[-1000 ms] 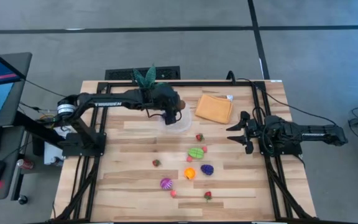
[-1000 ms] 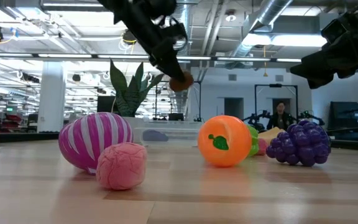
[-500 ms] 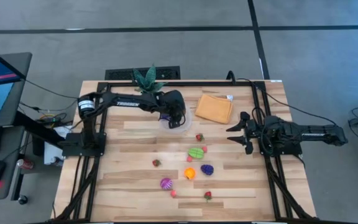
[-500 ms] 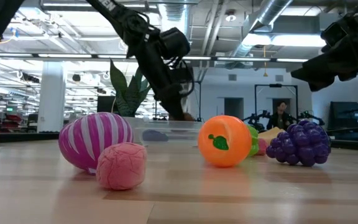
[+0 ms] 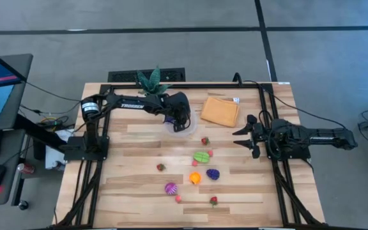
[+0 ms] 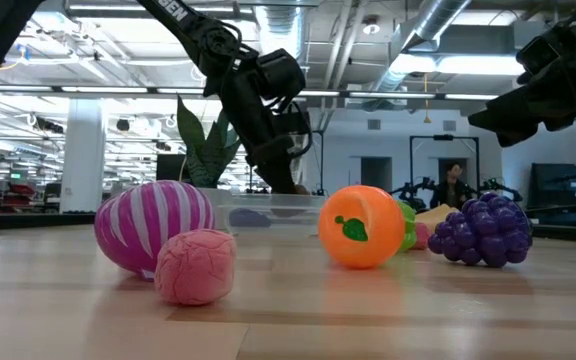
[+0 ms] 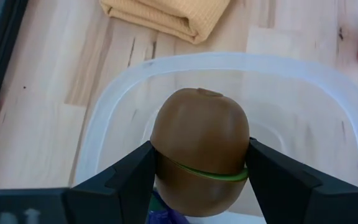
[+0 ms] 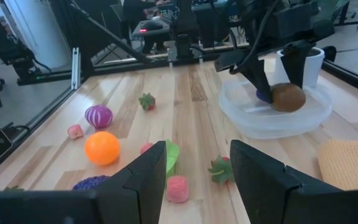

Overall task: Pick and placing Produce into tupperware
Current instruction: Put the brown kiwi into the transparent bin

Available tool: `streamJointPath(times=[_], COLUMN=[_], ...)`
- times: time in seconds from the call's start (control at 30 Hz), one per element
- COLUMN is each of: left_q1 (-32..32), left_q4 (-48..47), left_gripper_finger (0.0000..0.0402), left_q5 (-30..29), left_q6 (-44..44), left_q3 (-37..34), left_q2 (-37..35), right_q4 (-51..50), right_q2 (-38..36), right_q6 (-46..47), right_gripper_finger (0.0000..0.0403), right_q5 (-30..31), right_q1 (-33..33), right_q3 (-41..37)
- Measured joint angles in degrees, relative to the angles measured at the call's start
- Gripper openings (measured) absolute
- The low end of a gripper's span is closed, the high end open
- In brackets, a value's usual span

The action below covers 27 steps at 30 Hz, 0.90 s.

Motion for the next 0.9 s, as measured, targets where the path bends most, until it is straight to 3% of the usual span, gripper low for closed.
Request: streamJointPath(times=[0.37,0.9], left_q1=[0.0,0.01], left_q4=[0.21,0.46], left_gripper_finger=[0.028,0.0286], left_q5=[1.05,0.98], left_q6=[-0.02,0.72], left_q3=[0.0,0.0], left_q2=[0.0,-0.03], right_q4=[0.0,0.0], right_q2=[0.0,-0.01], right_q6=[0.1,0.56], right_gripper_finger=[0.0214,0.0217], right_q5=[0.0,0.0], right_q1=[0.0,0.0], right_q3=[0.0,0.0])
